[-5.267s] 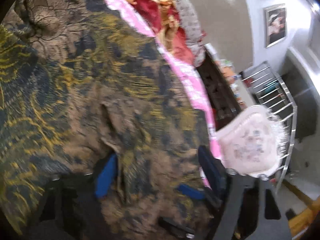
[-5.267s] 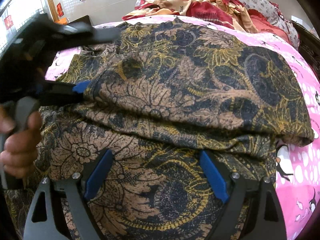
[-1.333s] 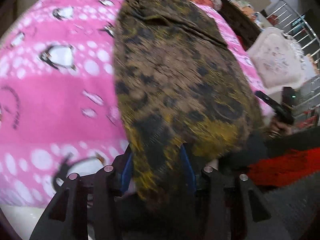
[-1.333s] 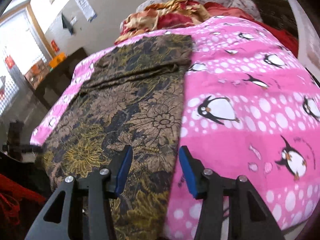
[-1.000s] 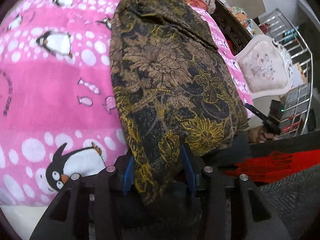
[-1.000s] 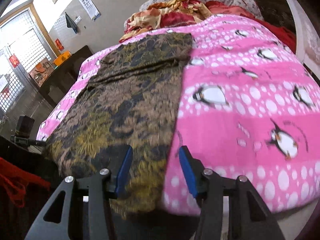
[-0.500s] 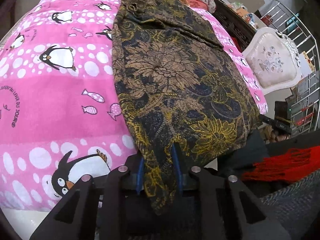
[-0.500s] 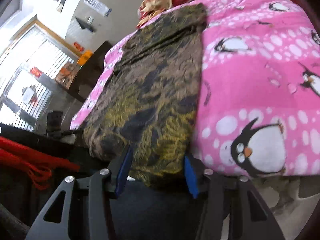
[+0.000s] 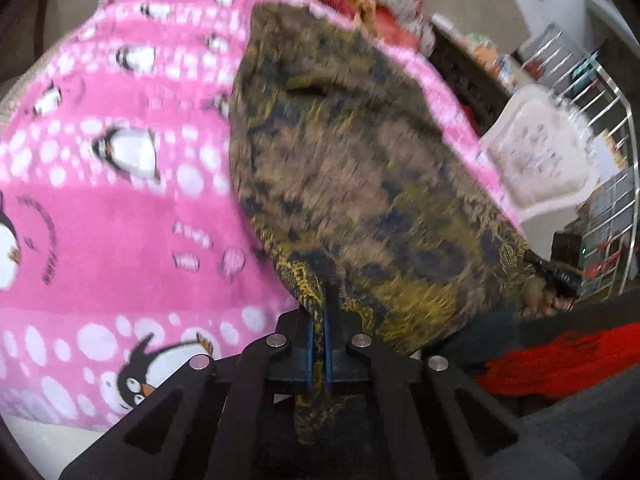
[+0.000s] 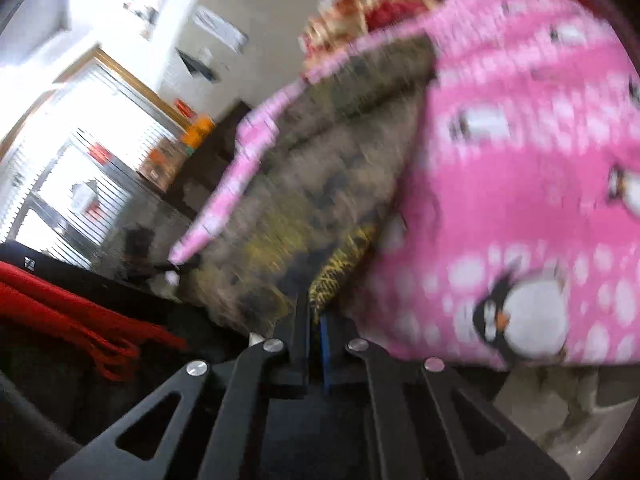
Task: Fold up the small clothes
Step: 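Grasp the strip's hem end with both grippers and lift it toward the collar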
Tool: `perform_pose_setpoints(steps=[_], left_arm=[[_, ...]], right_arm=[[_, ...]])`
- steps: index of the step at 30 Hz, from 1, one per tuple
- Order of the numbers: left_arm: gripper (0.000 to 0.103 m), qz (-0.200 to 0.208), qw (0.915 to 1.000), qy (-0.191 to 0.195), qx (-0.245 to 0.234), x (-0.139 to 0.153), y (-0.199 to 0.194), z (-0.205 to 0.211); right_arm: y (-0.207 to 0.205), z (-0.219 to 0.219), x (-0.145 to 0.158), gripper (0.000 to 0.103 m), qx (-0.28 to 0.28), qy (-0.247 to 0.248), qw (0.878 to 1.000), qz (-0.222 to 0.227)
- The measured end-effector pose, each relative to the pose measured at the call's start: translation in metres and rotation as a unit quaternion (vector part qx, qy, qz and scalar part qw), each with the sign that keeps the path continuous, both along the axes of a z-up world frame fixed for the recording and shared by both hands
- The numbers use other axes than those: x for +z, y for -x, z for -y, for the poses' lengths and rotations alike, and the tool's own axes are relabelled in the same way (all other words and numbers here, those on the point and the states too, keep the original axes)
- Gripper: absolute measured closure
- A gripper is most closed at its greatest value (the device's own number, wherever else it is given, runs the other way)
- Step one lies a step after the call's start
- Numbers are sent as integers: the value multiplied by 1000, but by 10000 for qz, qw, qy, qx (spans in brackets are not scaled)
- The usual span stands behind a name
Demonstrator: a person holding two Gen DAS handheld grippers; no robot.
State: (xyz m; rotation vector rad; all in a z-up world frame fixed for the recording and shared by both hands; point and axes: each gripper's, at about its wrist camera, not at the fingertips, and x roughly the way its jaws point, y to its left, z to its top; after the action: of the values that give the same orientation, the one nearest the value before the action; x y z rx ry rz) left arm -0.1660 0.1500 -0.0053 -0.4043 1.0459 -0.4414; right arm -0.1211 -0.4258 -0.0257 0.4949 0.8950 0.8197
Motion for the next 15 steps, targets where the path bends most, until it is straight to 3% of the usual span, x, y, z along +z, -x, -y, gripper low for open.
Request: perform_pose_setpoints(steps=[3, 9, 13, 15], left_arm=[[103, 325, 9979, 546, 161, 20, 0, -14], [103, 869, 9923, 886, -58, 61, 12, -24], [103, 1294, 9805, 1411, -438, 94, 30, -26], [103, 1557, 9699, 1711, -759, 116, 42, -26]], right_arm=[[-1, 15, 31, 99, -239, -380, 9982, 400], [-1, 16, 85, 100, -94, -637, 9929, 998], [15, 18, 116, 99, 138, -809, 9880, 1306], [24, 26, 133, 100, 168, -998, 9837, 1486]])
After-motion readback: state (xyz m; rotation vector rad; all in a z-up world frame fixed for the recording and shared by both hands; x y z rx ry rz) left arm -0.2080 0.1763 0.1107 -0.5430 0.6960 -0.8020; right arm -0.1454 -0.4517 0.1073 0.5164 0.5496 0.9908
